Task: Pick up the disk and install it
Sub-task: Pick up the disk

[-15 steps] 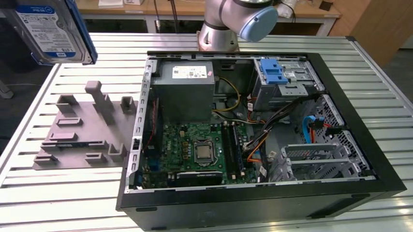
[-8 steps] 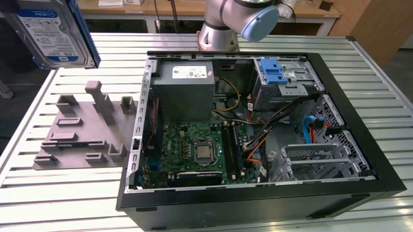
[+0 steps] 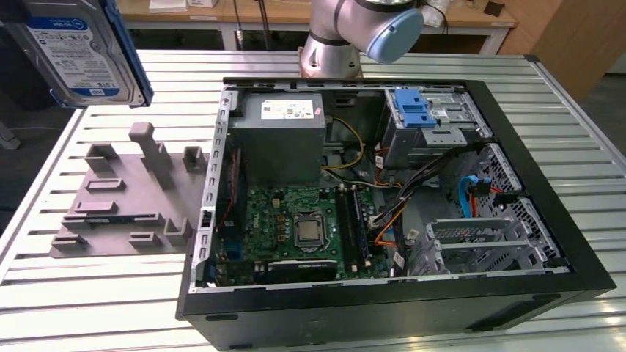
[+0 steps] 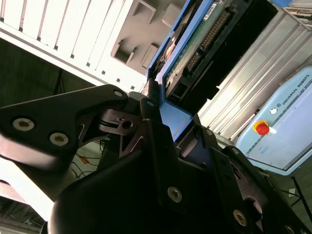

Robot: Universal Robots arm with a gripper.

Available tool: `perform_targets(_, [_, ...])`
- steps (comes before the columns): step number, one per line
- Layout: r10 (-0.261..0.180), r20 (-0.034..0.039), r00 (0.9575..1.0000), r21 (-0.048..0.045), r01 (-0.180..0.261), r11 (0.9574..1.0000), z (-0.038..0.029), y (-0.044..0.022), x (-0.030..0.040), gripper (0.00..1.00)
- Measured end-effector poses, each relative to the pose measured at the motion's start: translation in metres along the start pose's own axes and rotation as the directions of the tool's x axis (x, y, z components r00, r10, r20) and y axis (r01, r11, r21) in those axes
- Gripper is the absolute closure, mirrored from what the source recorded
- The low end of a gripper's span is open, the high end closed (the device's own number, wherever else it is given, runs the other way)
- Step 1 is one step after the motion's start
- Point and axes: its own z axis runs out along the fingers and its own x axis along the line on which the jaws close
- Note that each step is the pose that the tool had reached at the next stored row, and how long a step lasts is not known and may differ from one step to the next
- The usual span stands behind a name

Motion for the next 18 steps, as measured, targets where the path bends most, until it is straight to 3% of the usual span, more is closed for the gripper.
perform_targets(4, [0.0,0.0,1.0,0.0001,0.0,1.0,0.0,-0.0019,0.001,0.64])
perform_targets(9, [0.0,-0.0001,1.0,0.0,0.0,1.0,-0.0005,-0.0125,0.0044,0.64])
perform_targets(18, [0.0,-0.0002,1.0,0.0001,0.0,1.0,-0.001,-0.0182,0.0191,0.64])
